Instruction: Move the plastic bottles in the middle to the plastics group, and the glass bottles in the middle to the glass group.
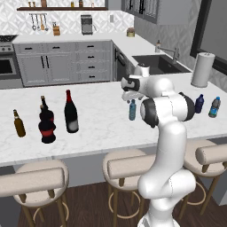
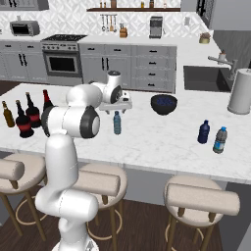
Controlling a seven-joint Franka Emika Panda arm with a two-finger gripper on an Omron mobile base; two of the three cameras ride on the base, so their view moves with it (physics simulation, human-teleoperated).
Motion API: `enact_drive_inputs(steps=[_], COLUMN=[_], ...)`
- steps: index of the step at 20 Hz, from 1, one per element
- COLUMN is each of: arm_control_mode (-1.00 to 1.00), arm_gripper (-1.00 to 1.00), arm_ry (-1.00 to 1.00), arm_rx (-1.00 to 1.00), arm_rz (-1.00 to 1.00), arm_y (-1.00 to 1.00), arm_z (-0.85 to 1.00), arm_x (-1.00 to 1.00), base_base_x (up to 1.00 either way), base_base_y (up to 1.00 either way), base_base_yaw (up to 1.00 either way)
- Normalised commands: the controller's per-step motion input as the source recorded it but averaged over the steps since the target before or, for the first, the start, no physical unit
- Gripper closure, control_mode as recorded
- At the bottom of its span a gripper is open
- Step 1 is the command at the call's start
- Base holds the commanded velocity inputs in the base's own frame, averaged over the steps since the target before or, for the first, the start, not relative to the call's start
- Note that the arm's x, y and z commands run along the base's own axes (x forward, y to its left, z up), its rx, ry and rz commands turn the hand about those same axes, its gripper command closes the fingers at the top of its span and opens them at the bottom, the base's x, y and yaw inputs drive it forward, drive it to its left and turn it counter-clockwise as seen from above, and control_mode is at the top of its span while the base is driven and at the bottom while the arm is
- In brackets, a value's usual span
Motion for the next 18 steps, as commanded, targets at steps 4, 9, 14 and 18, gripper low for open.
enact_drive_inputs(steps=[4, 9, 14, 18], arm_control_mode=[-1.0, -1.0, -1.0, -1.0], arm_gripper=[-1.0, -1.0, -1.0, -1.0], arm_ry=[0.0, 0.0, -0.03, -0.06], arm_rx=[-0.04, -0.05, -0.01, 0.0], arm_rz=[0.0, 0.0, 0.0, -0.03], arm_y=[0.0, 0.01, 0.03, 0.0], arm_z=[-0.08, -0.34, -0.16, 0.0], arm_x=[0.0, 0.0, 0.02, 0.09], base_base_x=[0.0, 0.0, 0.0, 0.0], base_base_y=[0.0, 0.0, 0.0, 0.0], base_base_yaw=[0.0, 0.0, 0.0, 0.0])
